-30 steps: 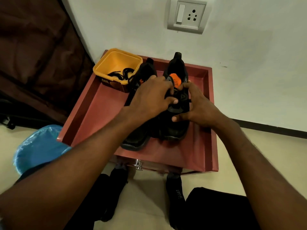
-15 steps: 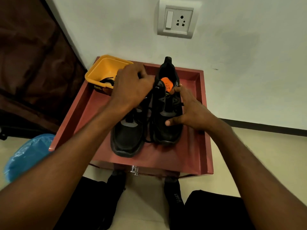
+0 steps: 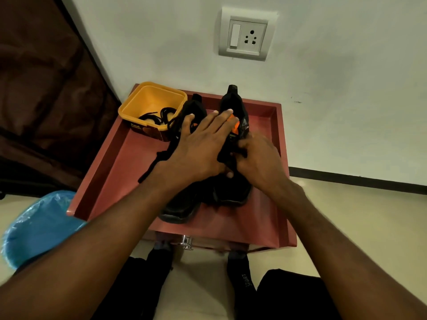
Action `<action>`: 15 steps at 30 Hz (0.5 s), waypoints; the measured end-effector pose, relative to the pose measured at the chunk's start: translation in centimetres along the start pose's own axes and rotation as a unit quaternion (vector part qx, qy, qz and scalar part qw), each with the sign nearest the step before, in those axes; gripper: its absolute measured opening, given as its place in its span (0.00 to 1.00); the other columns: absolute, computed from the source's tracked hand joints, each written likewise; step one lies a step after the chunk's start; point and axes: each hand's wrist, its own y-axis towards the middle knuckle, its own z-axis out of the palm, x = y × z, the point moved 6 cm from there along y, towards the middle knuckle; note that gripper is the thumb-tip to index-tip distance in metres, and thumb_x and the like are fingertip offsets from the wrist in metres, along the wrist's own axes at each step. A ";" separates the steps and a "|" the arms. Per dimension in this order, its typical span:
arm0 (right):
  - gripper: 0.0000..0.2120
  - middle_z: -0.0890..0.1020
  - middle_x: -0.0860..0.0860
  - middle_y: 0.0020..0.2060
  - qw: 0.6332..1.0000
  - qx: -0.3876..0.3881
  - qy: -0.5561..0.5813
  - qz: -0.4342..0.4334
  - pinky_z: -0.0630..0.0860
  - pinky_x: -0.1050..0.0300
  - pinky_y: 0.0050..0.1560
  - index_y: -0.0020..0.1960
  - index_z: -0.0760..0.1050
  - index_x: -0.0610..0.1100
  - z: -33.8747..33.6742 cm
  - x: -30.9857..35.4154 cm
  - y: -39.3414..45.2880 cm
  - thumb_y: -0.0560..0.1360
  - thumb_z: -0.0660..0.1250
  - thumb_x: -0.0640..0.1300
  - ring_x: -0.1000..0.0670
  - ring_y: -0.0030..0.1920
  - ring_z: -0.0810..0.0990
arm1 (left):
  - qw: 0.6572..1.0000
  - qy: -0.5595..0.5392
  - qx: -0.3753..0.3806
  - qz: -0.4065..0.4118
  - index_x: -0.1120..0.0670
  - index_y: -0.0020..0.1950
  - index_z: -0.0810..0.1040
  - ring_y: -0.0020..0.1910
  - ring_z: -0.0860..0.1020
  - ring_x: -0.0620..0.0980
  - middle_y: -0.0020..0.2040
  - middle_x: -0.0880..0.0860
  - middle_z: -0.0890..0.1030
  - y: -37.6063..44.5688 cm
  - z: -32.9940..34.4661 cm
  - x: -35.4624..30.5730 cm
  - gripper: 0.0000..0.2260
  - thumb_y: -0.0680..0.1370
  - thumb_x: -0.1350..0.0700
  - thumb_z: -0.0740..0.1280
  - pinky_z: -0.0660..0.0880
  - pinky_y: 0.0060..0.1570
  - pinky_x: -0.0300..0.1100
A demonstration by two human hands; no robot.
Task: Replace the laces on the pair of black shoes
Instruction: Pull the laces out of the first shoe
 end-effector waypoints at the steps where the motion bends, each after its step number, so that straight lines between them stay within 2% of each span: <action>1: 0.07 0.81 0.56 0.39 1.000 -0.012 0.001 0.006 0.79 0.55 0.39 0.46 0.86 0.47 -0.2 0.1 0.0 0.75 0.69 0.42 0.56 0.38 0.78 | 1.000 -0.005 0.004 -0.013 0.45 0.84 0.46 0.84 0.45 0.49 0.85 0.44 0.45 0.1 0.5 0.1 0.56 0.67 0.37 0.79 0.41 0.77 0.64; 3: 0.08 0.78 0.61 0.37 0.998 -0.021 0.035 0.039 0.72 0.65 0.38 0.49 0.87 0.48 -0.8 -0.1 -0.2 0.76 0.70 0.41 0.59 0.36 0.76 | 0.999 -0.023 0.000 -0.023 0.46 0.84 0.46 0.84 0.46 0.49 0.85 0.44 0.47 0.2 0.8 0.1 0.57 0.67 0.38 0.80 0.40 0.77 0.64; 5: 0.06 0.78 0.65 0.35 0.985 -0.014 0.130 0.110 0.72 0.68 0.40 0.49 0.88 0.49 -1.3 -0.8 -0.5 0.77 0.72 0.42 0.63 0.38 0.78 | 0.999 -0.025 -0.012 -0.019 0.45 0.84 0.45 0.84 0.49 0.50 0.84 0.45 0.50 0.3 0.8 0.0 0.59 0.65 0.38 0.81 0.40 0.78 0.63; 6: 0.06 0.80 0.64 0.35 0.965 -0.017 0.204 0.165 0.74 0.68 0.42 0.49 0.88 0.48 -1.3 -1.6 -0.7 0.77 0.73 0.41 0.63 0.39 0.80 | 0.999 -0.029 -0.016 -0.020 0.45 0.84 0.44 0.84 0.49 0.50 0.84 0.46 0.52 0.3 0.8 0.1 0.61 0.64 0.39 0.82 0.39 0.78 0.62; 7: 0.05 0.82 0.62 0.34 0.926 -0.025 0.296 0.235 0.74 0.67 0.41 0.48 0.87 0.47 -1.3 -2.4 -1.1 0.77 0.73 0.41 0.60 0.39 0.81 | 0.999 -0.038 -0.018 -0.024 0.45 0.84 0.42 0.84 0.50 0.50 0.84 0.47 0.53 0.2 0.7 0.3 0.62 0.63 0.39 0.82 0.39 0.78 0.62; 8: 0.04 0.82 0.59 0.31 0.869 -0.032 0.386 0.307 0.72 0.66 0.39 0.48 0.87 0.44 -1.0 -3.1 -1.7 0.76 0.73 0.39 0.57 0.35 0.79 | 0.998 -0.053 -0.018 -0.032 0.44 0.84 0.41 0.84 0.50 0.49 0.84 0.47 0.54 0.2 0.7 0.6 0.63 0.63 0.38 0.82 0.37 0.78 0.62; 9: 0.04 0.79 0.57 0.28 0.814 -0.035 0.453 0.362 0.69 0.63 0.36 0.47 0.86 0.43 -0.8 -3.4 -2.4 0.76 0.72 0.38 0.55 0.32 0.75 | 0.997 -0.066 -0.018 -0.039 0.44 0.83 0.39 0.84 0.50 0.49 0.84 0.48 0.54 0.1 0.7 0.9 0.64 0.63 0.38 0.82 0.36 0.77 0.62; 10: 0.05 0.76 0.55 0.28 0.780 -0.038 0.487 0.391 0.67 0.60 0.35 0.46 0.85 0.43 -0.7 -3.6 -2.9 0.77 0.70 0.38 0.54 0.31 0.70 | 0.996 -0.075 -0.017 -0.042 0.44 0.83 0.39 0.84 0.50 0.49 0.84 0.48 0.55 0.1 0.7 1.0 0.64 0.63 0.37 0.82 0.36 0.77 0.62; 11: 0.06 0.75 0.54 0.30 0.780 -0.044 0.487 0.391 0.66 0.60 0.35 0.48 0.84 0.44 -0.8 -3.8 -3.1 0.77 0.69 0.38 0.54 0.31 0.70 | 0.996 -0.079 -0.015 -0.042 0.44 0.83 0.38 0.84 0.51 0.49 0.84 0.48 0.55 0.1 0.7 1.0 0.64 0.63 0.37 0.82 0.35 0.77 0.62; 12: 0.06 0.78 0.54 0.33 0.811 -0.059 0.454 0.365 0.68 0.62 0.36 0.50 0.84 0.45 -1.1 -4.0 -2.8 0.78 0.69 0.38 0.55 0.33 0.73 | 0.996 -0.080 -0.015 -0.041 0.44 0.83 0.38 0.84 0.51 0.49 0.84 0.48 0.55 0.2 0.7 1.0 0.64 0.63 0.38 0.82 0.35 0.77 0.62; 14: 0.07 0.81 0.55 0.42 0.917 -0.110 0.298 0.242 0.71 0.69 0.40 0.53 0.84 0.49 -2.4 -3.7 -1.9 0.78 0.69 0.41 0.59 0.40 0.79 | 0.996 -0.083 -0.013 -0.038 0.44 0.83 0.38 0.83 0.51 0.49 0.84 0.48 0.55 0.3 0.8 0.9 0.64 0.63 0.39 0.82 0.35 0.77 0.62; 15: 0.08 0.80 0.55 0.45 0.955 -0.124 0.210 0.168 0.71 0.70 0.42 0.54 0.84 0.51 -2.7 -3.0 -1.4 0.78 0.70 0.42 0.59 0.44 0.79 | 0.995 -0.087 -0.014 -0.036 0.45 0.84 0.38 0.83 0.52 0.49 0.84 0.48 0.55 0.3 0.9 0.9 0.64 0.63 0.39 0.82 0.36 0.77 0.63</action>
